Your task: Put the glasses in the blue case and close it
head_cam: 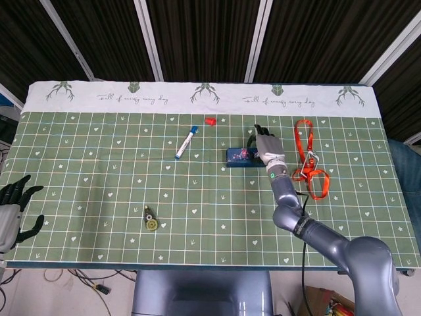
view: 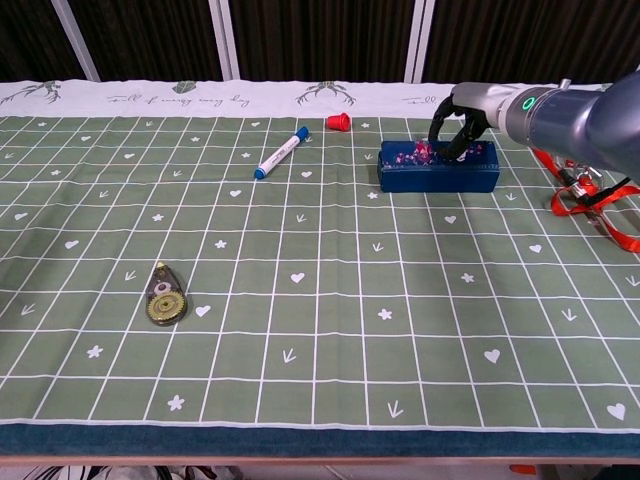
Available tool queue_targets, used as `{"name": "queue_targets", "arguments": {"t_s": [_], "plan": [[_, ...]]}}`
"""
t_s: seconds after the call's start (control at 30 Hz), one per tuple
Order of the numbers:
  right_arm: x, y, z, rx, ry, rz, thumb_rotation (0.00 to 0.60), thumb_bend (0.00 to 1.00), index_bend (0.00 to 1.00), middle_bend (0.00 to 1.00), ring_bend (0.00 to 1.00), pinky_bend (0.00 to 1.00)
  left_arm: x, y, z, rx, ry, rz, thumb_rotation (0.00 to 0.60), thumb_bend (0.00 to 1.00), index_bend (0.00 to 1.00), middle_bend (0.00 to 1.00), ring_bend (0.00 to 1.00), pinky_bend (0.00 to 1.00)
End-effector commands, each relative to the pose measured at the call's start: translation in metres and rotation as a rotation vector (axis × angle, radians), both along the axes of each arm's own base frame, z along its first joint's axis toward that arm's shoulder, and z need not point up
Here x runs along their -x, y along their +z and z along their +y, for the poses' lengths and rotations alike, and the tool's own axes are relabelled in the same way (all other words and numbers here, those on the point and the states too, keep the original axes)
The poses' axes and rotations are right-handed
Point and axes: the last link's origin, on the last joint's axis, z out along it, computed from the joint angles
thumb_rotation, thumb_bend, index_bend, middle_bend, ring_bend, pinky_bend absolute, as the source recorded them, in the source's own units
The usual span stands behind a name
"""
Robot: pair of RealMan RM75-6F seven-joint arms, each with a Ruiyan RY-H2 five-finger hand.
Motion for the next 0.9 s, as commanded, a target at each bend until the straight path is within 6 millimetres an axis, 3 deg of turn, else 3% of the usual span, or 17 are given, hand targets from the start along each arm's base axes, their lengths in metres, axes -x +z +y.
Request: {"name": "queue_targets", "arguments": {"t_s": [0.03,0.33,0.53,0.63,0.9], "plan": [[-0.003,0.001,-0.004,0.001,-0.009,-0.014,0.6,0.47,0.09,0.01,0.02,0.18,0.0,0.0,0.0,0.001,0.001,0.0,0.6,0.4,0.19,0.01,0.0,0.0],[-0.006,0.011,-0.011,0.025,-0.005,-0.037,0.6,0.4,0.04,0.0,0.02,0.18,0.0,0.0,0.0,0.004,0.004,-0.001,0.6,0.4,0.19,0.01,0.0,0.0],[-0.008,0.025,0.0,0.025,0.033,-0.067,0.6,0.35,0.04,0.0,0.02,0.18,0.0,0.0,0.0,0.002,0.004,-0.004,0.6,0.4,0.19,0.01,0.0,0.0],[-0.007,0.039,0.013,0.048,0.081,-0.038,0.6,0.33,0.04,0.0,0.02,0.18,0.0,0.0,0.0,0.0,0.002,-0.004,0.6,0.4,0.19,0.01,0.0,0.0],[0.016,0.09,0.089,0.049,0.152,-0.01,0.6,0.28,0.04,0.0,0.02,0.18,-0.002,0.0,-0.001,-0.002,-0.007,-0.006,0.6,0.4,0.18,0.01,0.0,0.0]]}}
